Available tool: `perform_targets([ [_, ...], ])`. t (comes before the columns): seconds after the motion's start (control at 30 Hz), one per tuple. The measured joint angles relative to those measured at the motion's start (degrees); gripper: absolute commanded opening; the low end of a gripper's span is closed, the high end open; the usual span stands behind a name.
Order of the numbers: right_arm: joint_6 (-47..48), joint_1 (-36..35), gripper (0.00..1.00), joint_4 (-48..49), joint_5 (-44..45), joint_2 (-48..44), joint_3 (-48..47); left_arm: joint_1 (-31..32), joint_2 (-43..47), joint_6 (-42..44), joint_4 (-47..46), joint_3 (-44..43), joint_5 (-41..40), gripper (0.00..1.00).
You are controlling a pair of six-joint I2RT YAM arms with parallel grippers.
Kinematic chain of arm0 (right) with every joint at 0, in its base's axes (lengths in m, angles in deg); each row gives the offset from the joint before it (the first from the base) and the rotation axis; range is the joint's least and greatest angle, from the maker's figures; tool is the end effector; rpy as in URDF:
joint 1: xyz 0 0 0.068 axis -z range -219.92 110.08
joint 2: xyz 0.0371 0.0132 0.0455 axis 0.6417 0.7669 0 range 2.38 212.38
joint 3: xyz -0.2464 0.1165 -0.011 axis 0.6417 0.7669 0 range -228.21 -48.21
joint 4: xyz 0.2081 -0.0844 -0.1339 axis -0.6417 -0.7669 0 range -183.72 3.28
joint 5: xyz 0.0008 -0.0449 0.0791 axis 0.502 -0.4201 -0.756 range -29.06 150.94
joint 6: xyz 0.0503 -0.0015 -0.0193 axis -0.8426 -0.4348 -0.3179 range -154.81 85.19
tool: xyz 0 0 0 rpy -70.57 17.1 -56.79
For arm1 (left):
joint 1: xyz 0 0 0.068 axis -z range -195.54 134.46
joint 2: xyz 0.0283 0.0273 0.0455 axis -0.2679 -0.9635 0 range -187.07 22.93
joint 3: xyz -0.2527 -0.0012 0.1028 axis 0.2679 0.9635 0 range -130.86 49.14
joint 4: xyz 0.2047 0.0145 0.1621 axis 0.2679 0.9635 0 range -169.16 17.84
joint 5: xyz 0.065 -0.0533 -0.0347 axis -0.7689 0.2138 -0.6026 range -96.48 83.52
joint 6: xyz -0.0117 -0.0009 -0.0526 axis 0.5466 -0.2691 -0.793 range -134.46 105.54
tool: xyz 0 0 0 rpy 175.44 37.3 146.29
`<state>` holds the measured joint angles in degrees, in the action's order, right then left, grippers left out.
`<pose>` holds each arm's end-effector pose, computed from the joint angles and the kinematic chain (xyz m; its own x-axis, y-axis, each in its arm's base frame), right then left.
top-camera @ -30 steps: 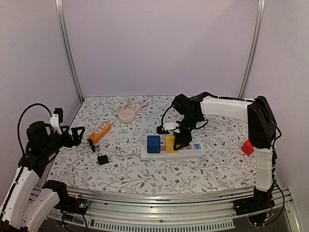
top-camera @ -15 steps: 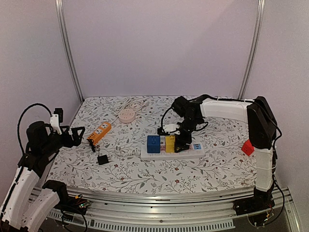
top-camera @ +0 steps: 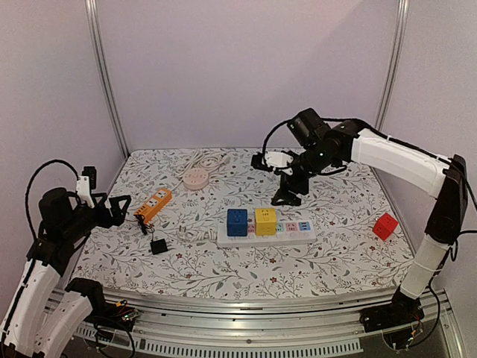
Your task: Insert the plug
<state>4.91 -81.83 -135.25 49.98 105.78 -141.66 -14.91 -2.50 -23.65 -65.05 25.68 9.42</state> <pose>0.2855 0.2655 0.2942 -0.0216 -0.8625 -0.5056 -0.9667 0.1470 -0.2095 0.1324 -0.0113 0.2484 -0.3170 -0.1502 -0.9364 0.2260 0.9470 -0.2284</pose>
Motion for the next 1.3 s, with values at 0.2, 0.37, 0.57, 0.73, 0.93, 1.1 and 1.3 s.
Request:
perform_targets([
  [0.2,-13.3,7.3,0.99,2.6,1.6,-10.8,0.0,0.1,0.9,0.1,0.0,0.0,0.2,1.00],
  [0.37,-36.1,24.1,0.99,5.0,12.0,-16.8,10.0,2.1,0.1,0.4,1.2,-1.3,0.2,1.00],
  [0.57,-57.3,42.4,0.99,4.9,19.7,-24.3,29.9,5.2,0.5,1.8,2.2,-5.0,0.2,1.00],
  [0.73,-65.5,46.7,0.99,3.1,25.5,-26.4,33.5,6.4,1.0,2.1,2.5,-5.3,0.1,0.99],
  [0.93,-71.6,48.6,0.96,3.1,24.8,-19.3,33.6,6.7,1.3,2.0,2.5,-5.0,0.0,1.00],
  [1.1,-76.2,48.6,0.92,3.5,24.2,-15.2,36.1,6.7,1.4,2.0,2.5,-4.7,-0.1,0.99],
  [1.3,-78.8,48.6,0.87,5.3,23.1,-15.2,39.0,6.8,1.4,2.0,2.4,-4.2,-0.1,0.99],
])
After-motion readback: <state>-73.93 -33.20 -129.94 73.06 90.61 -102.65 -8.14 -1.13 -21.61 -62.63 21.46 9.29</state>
